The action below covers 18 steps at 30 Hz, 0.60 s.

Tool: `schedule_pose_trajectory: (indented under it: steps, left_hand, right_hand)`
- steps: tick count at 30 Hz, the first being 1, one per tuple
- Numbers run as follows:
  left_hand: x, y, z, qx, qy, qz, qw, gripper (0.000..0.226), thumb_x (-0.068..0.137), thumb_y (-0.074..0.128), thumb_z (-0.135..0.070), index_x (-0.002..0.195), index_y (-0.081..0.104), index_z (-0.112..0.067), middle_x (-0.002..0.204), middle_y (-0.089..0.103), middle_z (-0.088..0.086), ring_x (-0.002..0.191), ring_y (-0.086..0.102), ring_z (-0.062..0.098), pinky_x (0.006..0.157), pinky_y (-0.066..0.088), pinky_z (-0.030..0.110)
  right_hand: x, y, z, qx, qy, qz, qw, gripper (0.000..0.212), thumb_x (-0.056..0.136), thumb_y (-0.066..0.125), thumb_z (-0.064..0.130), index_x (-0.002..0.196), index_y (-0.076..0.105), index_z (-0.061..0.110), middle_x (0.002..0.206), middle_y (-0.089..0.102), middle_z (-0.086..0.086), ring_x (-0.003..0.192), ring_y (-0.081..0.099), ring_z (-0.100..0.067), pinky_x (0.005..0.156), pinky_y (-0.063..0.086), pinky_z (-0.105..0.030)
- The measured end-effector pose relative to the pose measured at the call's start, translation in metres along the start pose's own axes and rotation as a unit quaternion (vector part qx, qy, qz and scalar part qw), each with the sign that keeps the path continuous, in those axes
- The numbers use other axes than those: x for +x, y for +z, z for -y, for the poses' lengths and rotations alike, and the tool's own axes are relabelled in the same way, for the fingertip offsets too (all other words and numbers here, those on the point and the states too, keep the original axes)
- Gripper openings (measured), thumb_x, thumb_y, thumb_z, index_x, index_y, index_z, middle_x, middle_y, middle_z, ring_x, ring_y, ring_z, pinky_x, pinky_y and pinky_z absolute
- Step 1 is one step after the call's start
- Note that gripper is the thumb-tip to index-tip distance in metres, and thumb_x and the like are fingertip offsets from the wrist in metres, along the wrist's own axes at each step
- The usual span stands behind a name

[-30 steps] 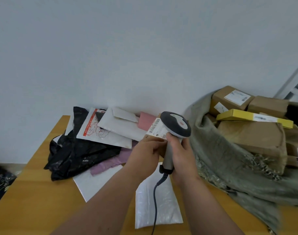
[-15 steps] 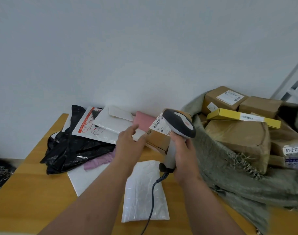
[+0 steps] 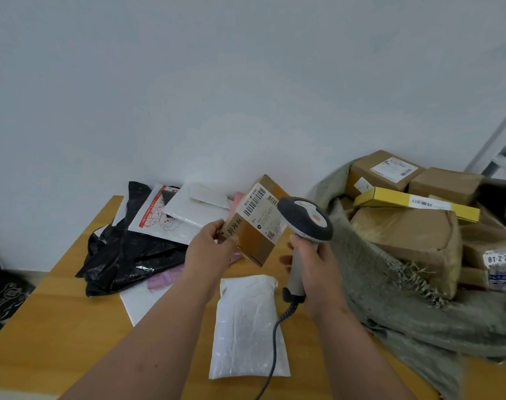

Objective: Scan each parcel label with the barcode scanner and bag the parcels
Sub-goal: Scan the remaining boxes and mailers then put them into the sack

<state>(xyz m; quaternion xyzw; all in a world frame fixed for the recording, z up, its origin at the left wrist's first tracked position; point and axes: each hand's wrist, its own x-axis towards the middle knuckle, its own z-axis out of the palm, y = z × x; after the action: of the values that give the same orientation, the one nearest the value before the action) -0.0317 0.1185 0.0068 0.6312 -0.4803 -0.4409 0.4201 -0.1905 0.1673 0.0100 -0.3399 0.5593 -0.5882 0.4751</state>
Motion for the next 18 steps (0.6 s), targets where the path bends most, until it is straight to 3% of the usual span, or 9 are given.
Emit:
schedule_pose_trajectory:
  steps: [4, 7, 12, 16, 18]
  left_hand:
    - [0.001, -0.001, 0.004, 0.055, 0.026, -0.033, 0.998, 0.050, 0.096, 0.061, -0.022, 0.143, 0.046, -0.026, 0.122, 0.061, -0.006, 0.085, 0.055, 0.003, 0.059, 0.041, 0.014]
    - [0.006, -0.003, 0.005, 0.063, 0.034, -0.046, 0.996, 0.049, 0.096, 0.061, -0.023, 0.143, 0.047, -0.027, 0.123, 0.060, -0.007, 0.082, 0.051, 0.001, 0.060, 0.039, 0.014]
    - [0.010, -0.007, 0.003, 0.075, 0.034, -0.062, 0.995, 0.046, 0.097, 0.060, -0.024, 0.141, 0.048, -0.029, 0.112, 0.056, -0.011, 0.079, 0.052, 0.001, 0.052, 0.039, 0.013]
    - [0.011, -0.007, 0.001, 0.071, 0.029, -0.069, 0.995, 0.046, 0.096, 0.061, -0.024, 0.140, 0.049, -0.029, 0.126, 0.059, -0.005, 0.100, 0.053, 0.012, 0.085, 0.052, 0.033]
    - [0.010, -0.007, 0.000, 0.070, 0.029, -0.070, 0.995, 0.045, 0.096, 0.061, -0.024, 0.139, 0.049, -0.029, 0.125, 0.059, -0.006, 0.101, 0.052, 0.012, 0.090, 0.051, 0.036]
  right_hand:
    - [-0.002, 0.000, 0.000, -0.077, -0.021, 0.023, 0.997, 0.021, 0.094, 0.063, 0.028, 0.115, 0.059, 0.027, 0.092, 0.067, 0.006, 0.070, 0.062, -0.010, 0.054, 0.047, -0.014]
    - [-0.005, 0.001, 0.001, -0.112, -0.045, 0.048, 0.992, 0.016, 0.094, 0.064, 0.020, 0.109, 0.061, 0.017, 0.083, 0.062, 0.006, 0.069, 0.060, -0.012, 0.050, 0.044, -0.008]
    - [-0.008, 0.000, 0.001, -0.122, -0.039, 0.064, 0.990, 0.018, 0.094, 0.064, 0.016, 0.111, 0.060, 0.018, 0.081, 0.060, 0.008, 0.073, 0.058, -0.011, 0.049, 0.044, -0.008]
    - [-0.008, -0.004, 0.001, -0.124, -0.033, 0.061, 0.990, 0.023, 0.094, 0.063, 0.018, 0.116, 0.060, 0.016, 0.084, 0.061, 0.006, 0.074, 0.058, -0.012, 0.049, 0.044, -0.007]
    - [-0.007, -0.006, 0.002, -0.125, -0.031, 0.056, 0.990, 0.023, 0.094, 0.063, 0.020, 0.116, 0.060, 0.018, 0.086, 0.062, 0.004, 0.074, 0.059, -0.012, 0.049, 0.043, -0.007]
